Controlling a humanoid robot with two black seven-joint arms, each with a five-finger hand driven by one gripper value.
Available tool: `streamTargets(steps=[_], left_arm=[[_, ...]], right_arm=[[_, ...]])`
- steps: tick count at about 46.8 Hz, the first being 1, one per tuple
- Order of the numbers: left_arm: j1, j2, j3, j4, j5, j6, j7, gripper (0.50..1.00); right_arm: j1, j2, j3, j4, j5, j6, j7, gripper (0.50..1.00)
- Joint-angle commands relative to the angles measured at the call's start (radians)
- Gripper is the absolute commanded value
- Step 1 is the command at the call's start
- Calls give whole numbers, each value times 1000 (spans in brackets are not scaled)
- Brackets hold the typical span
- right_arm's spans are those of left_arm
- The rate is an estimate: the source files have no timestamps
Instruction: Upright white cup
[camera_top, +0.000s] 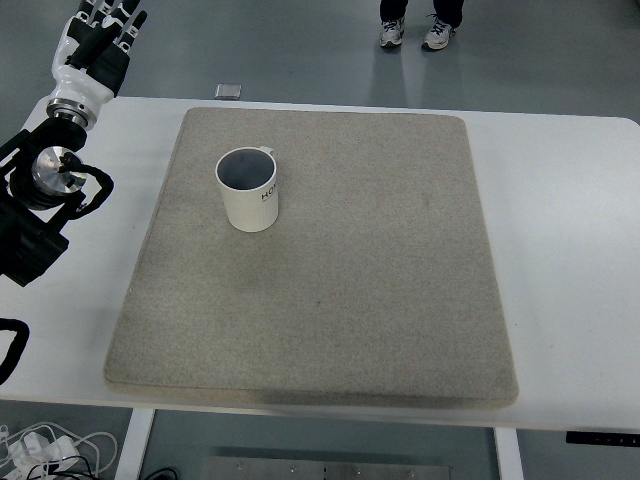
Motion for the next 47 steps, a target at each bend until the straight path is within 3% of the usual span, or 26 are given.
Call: streamTargets(steps=[1,8,11,15,39,47], left_arm=[[-1,-5,0,1,-40,12,34,990],[-2,-25,-14,27,-92,26,101,990],[-2,-34,-15,26,-122,70,161,992],[-1,-43,-34,29,-150,101,189,992],[19,-111,-83,185,-218,-147,184,992],[19,-135,-86,208,-221,-157,162,992]], right_arm=[[0,0,-8,0,-6,0,0,952],[-1,0,-6,0,-6,0,-1,952],[-1,0,-6,0,-6,0,0,952],[-1,0,-6,0,-6,0,0,952],[-9,0,-3,-1,3,8,2,952],[-9,0,0,0,3,9,2,952]])
